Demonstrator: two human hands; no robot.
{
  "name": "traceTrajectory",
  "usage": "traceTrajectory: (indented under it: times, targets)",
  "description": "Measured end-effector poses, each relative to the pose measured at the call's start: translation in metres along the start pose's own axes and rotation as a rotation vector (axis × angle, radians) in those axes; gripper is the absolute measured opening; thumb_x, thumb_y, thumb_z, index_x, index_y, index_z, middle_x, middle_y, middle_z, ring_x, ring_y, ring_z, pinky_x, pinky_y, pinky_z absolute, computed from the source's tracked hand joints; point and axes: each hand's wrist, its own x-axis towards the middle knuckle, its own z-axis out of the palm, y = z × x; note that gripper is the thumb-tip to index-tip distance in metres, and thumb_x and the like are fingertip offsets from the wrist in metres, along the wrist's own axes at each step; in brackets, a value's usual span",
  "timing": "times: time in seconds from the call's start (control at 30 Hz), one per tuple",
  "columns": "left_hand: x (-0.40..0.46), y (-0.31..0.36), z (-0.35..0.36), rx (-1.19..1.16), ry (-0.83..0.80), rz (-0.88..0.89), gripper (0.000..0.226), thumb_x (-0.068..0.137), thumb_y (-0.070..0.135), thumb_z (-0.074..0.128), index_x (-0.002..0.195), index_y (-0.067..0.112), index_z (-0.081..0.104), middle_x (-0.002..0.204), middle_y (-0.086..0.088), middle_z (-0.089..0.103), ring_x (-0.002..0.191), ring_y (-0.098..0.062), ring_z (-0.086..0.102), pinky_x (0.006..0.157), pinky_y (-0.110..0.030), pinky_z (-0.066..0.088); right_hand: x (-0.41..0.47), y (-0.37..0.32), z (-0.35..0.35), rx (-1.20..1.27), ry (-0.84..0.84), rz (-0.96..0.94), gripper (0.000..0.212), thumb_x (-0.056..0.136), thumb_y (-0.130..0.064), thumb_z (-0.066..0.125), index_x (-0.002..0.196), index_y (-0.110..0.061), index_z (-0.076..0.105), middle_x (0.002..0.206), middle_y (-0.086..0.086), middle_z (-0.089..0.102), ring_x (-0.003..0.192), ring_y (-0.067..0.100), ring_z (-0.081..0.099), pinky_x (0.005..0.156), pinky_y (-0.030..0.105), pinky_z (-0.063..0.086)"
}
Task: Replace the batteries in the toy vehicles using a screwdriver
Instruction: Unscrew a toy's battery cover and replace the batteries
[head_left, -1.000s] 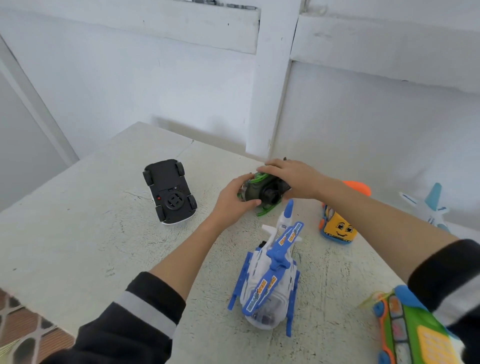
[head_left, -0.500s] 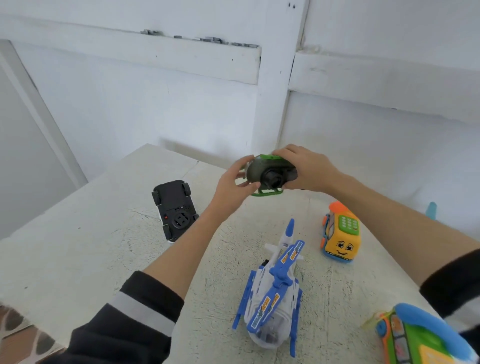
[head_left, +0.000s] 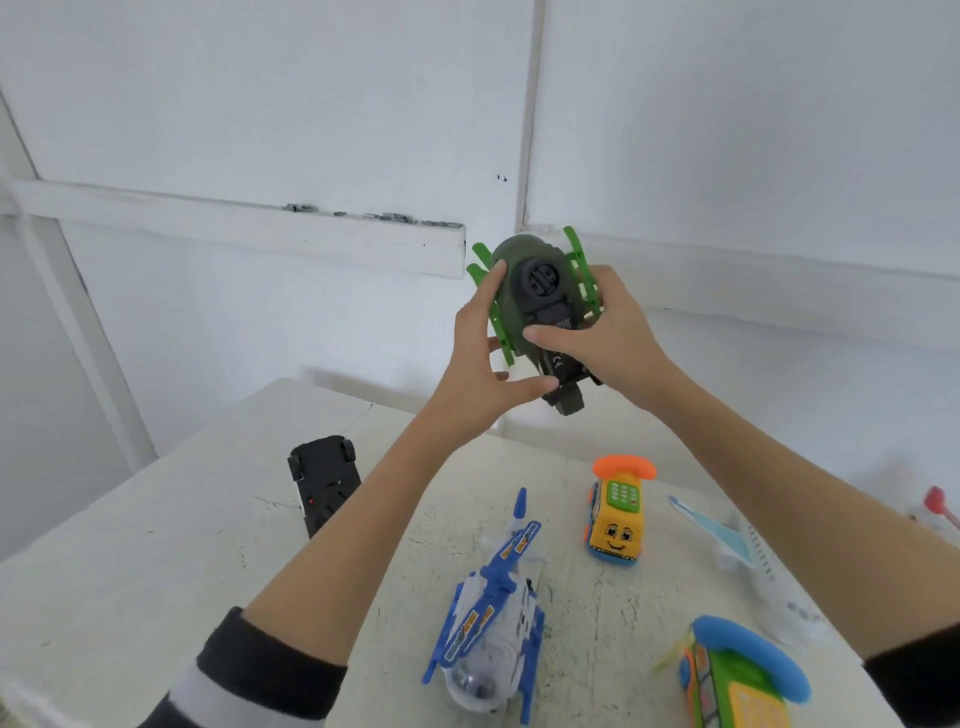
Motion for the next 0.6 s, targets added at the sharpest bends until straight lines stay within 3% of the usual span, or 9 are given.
traceTrajectory:
  times: [0.1, 0.17, 0.3, 0.43, 0.6]
  targets:
    - [-0.008, 0.018, 0.027, -0.033, -0.034, 0.047, 0.117, 0.064, 0.022, 0.085, 0.152, 0.041, 0.010, 0.150, 0.012, 0.023, 0.133, -0.026, 0.044, 0.091, -0.047, 0.055, -0.019, -0.014, -0.022, 0.054, 0.018, 0.040, 0.053, 0.067, -0.023, 0.082, 0.108, -0.022, 0.048, 0.095, -0.010, 0.060, 0.087, 0.006, 0.063, 0.069, 0.022, 0.054]
    - [-0.016, 0.030, 0.047, -0.085, -0.034, 0.069, 0.117, 0.065, 0.015, 0.085, 0.153, 0.037, 0.010, 0.152, 0.008, 0.024, 0.131, -0.031, 0.047, 0.088, -0.046, 0.057, -0.033, -0.022, -0.043, 0.054, -0.003, 0.044, 0.052, 0.069, -0.024, 0.081, 0.109, -0.021, 0.049, 0.098, -0.009, 0.061, 0.088, 0.002, 0.063, 0.074, 0.023, 0.055]
    - [-0.033, 0.057, 0.091, -0.130, -0.052, 0.101, 0.112, 0.068, 0.002, 0.078, 0.154, 0.033, 0.013, 0.152, 0.008, 0.028, 0.127, -0.034, 0.049, 0.079, -0.036, 0.059, -0.072, -0.035, -0.094, 0.029, -0.084, 0.033, 0.027, 0.081, -0.028, 0.070, 0.100, -0.033, 0.051, 0.093, -0.015, 0.062, 0.075, -0.012, 0.060, 0.057, 0.009, 0.048]
    - [-0.053, 0.081, 0.142, -0.098, -0.106, 0.100, 0.111, 0.069, 0.005, 0.074, 0.154, 0.037, 0.010, 0.152, 0.006, 0.030, 0.126, -0.030, 0.052, 0.084, -0.042, 0.059, -0.112, -0.037, -0.146, 0.013, -0.141, 0.143, 0.031, 0.084, -0.036, 0.065, 0.113, -0.026, 0.057, 0.095, -0.010, 0.069, 0.078, 0.002, 0.067, 0.057, 0.020, 0.054]
    - [-0.086, 0.097, 0.206, -0.085, -0.109, 0.069, 0.105, 0.073, 0.015, 0.077, 0.152, 0.045, 0.014, 0.153, 0.010, 0.031, 0.127, -0.020, 0.052, 0.094, -0.045, 0.054, -0.157, -0.032, -0.198, 0.091, -0.100, 0.211, 0.030, 0.083, -0.037, 0.064, 0.108, -0.022, 0.063, 0.090, -0.002, 0.073, 0.075, 0.013, 0.069, 0.066, 0.034, 0.058]
